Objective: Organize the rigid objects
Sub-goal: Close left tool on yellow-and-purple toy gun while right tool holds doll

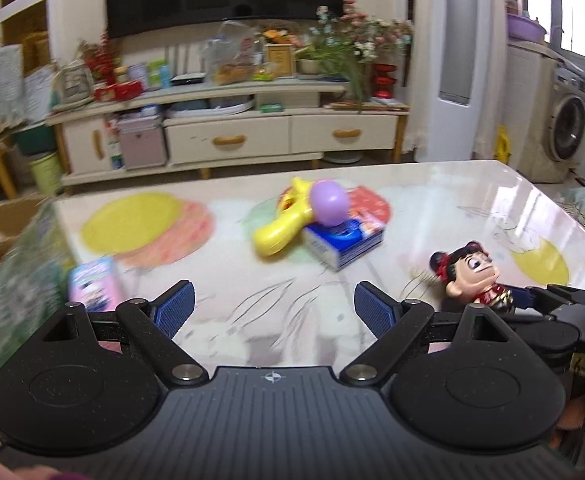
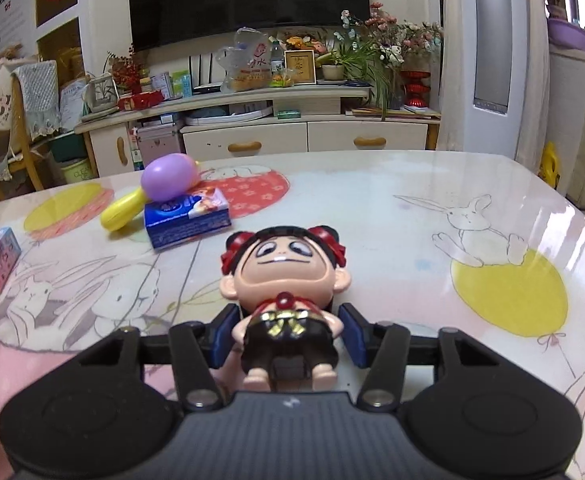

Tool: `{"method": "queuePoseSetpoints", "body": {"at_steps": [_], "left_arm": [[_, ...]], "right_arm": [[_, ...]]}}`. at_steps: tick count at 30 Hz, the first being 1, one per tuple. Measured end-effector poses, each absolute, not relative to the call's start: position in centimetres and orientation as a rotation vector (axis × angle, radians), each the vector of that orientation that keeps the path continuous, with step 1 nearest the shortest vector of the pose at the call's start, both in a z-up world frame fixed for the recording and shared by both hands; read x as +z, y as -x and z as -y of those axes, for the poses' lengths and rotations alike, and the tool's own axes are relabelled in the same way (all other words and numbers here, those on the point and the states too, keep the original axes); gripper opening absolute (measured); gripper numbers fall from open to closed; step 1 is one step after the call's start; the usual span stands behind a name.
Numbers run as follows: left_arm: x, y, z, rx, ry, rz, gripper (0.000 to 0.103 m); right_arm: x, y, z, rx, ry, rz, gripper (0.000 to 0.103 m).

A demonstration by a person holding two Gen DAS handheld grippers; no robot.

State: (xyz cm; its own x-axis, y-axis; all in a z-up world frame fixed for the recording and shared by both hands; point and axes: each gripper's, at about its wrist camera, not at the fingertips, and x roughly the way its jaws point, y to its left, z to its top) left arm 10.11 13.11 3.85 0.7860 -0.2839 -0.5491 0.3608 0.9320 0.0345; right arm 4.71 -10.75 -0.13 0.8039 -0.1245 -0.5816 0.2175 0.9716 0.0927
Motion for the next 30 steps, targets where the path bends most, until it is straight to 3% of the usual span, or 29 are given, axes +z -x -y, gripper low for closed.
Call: {"method": "queuePoseSetpoints", "body": {"at_steps": [4, 14, 30], "left_arm": [[3.5, -12.7, -10.3, -0.383, -0.121, -0.552, 0.103], [3.1, -20.5, -3.2, -0.389, -0.126, -0.566, 0.103], [0.4, -27.1, -2.7, -0.302, -0.134, -0.712, 0.103]], "right_arm": [[-0.2, -5.3, 11.1, -0.16, -0.166, -0.615, 0.076], [-0.3, -6.6, 12.9, -0.143, -0.185, -0.627, 0.092], [-0.3, -7.3, 13.2, -0.133, -0.178, -0.641, 0.101]]}}
